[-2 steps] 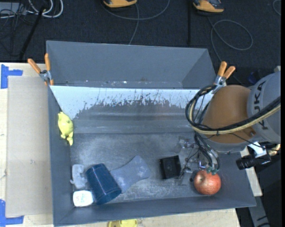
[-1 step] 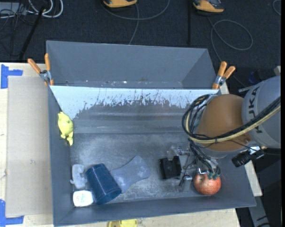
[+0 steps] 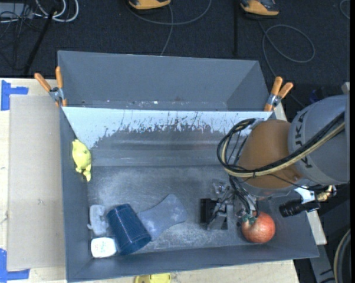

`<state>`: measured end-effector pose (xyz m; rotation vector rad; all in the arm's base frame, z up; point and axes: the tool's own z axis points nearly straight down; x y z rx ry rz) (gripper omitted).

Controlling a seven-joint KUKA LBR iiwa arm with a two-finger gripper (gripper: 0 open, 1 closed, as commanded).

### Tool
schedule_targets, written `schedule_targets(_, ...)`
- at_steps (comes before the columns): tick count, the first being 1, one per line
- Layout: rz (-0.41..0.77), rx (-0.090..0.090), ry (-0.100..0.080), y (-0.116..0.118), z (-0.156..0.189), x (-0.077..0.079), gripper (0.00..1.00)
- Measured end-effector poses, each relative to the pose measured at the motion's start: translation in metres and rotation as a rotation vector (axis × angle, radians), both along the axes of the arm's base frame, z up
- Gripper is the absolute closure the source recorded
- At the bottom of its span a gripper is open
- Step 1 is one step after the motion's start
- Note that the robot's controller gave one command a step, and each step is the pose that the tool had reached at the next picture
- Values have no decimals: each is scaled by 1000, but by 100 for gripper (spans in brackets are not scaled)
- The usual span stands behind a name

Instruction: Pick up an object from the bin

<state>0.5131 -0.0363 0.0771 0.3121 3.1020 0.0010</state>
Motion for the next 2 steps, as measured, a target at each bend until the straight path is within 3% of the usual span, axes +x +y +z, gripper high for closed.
schedule_targets(2,0,0,1,0,3,0,100)
